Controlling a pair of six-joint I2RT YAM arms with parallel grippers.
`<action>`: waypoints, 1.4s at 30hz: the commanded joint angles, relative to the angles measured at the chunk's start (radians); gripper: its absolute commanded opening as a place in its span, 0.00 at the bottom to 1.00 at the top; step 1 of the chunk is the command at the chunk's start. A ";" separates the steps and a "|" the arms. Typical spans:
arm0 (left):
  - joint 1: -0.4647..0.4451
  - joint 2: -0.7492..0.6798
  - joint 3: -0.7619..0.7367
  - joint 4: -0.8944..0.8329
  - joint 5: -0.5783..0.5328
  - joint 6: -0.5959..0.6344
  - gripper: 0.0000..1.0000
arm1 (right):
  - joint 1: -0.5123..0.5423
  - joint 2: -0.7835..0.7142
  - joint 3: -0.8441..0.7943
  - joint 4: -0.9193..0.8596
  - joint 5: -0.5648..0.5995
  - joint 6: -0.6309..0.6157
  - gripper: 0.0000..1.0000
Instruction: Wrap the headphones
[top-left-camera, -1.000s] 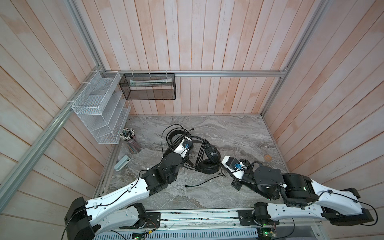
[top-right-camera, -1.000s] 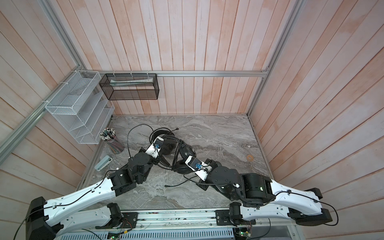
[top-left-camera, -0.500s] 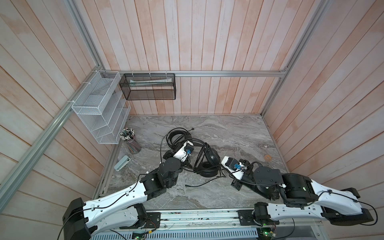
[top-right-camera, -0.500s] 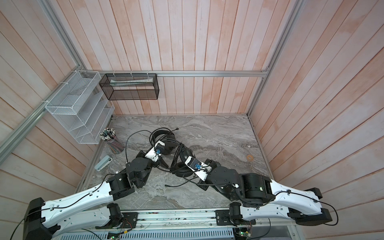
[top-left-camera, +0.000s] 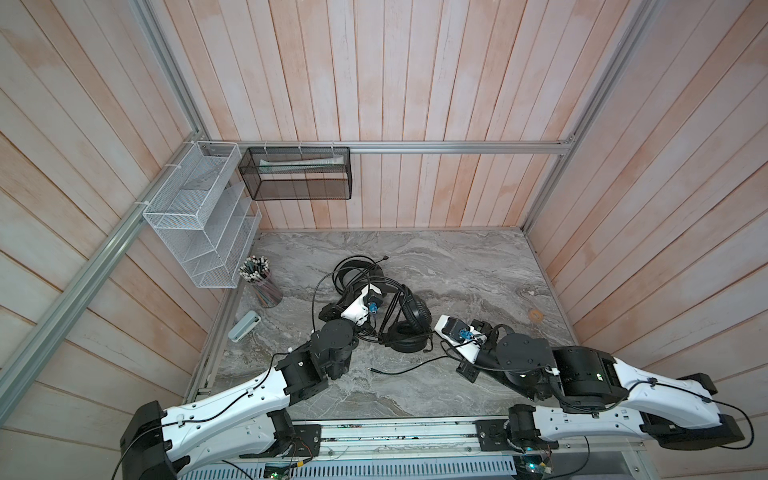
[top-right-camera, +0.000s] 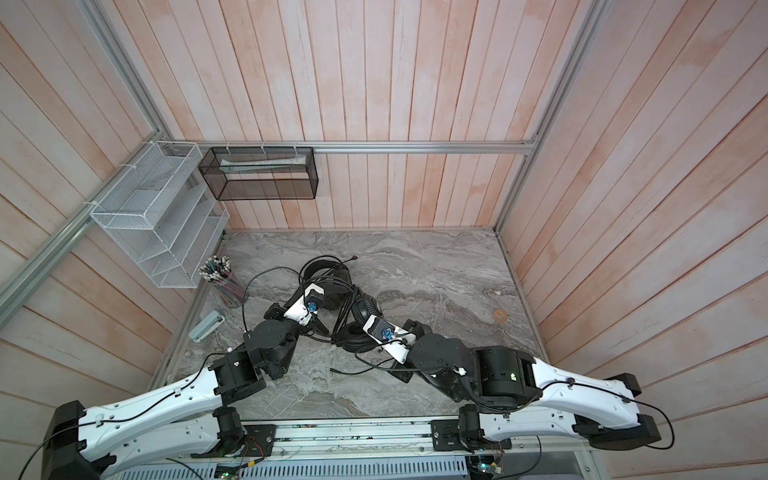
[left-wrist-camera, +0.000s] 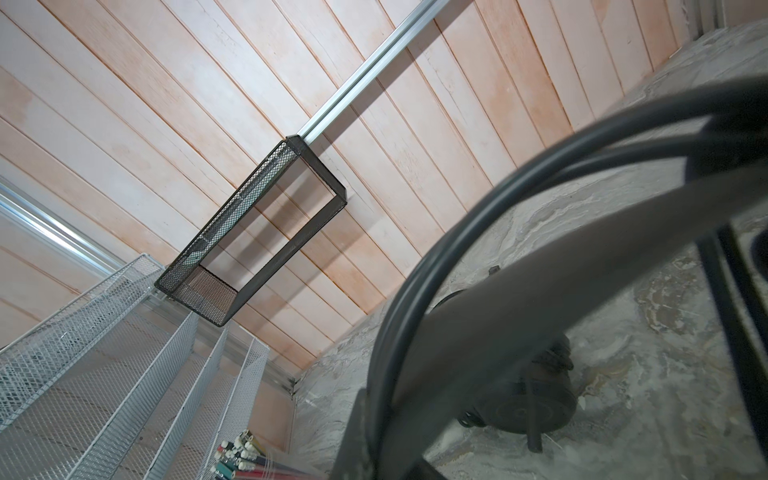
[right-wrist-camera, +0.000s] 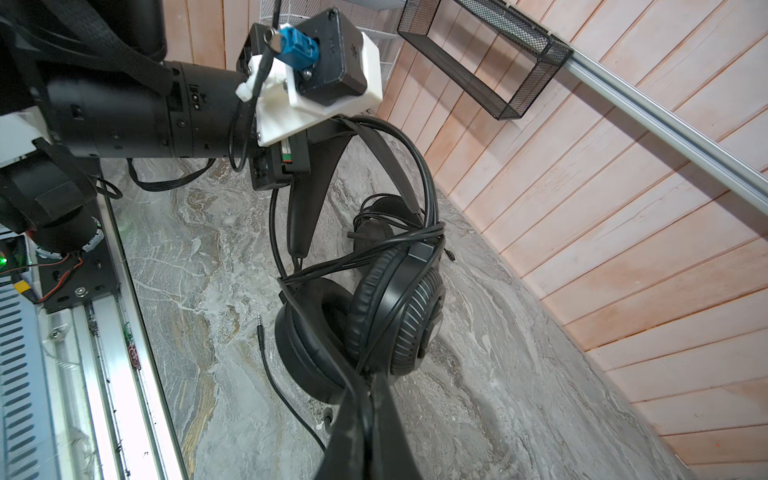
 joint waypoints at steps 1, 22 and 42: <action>0.004 0.005 -0.053 -0.065 -0.059 0.144 0.00 | 0.002 -0.058 0.080 0.073 0.069 0.010 0.00; -0.120 0.007 -0.134 0.007 0.019 0.257 0.00 | -0.003 -0.059 0.012 0.145 0.219 -0.090 0.00; -0.205 -0.059 -0.202 0.059 0.059 0.299 0.00 | -0.322 -0.055 -0.089 0.264 0.031 -0.126 0.00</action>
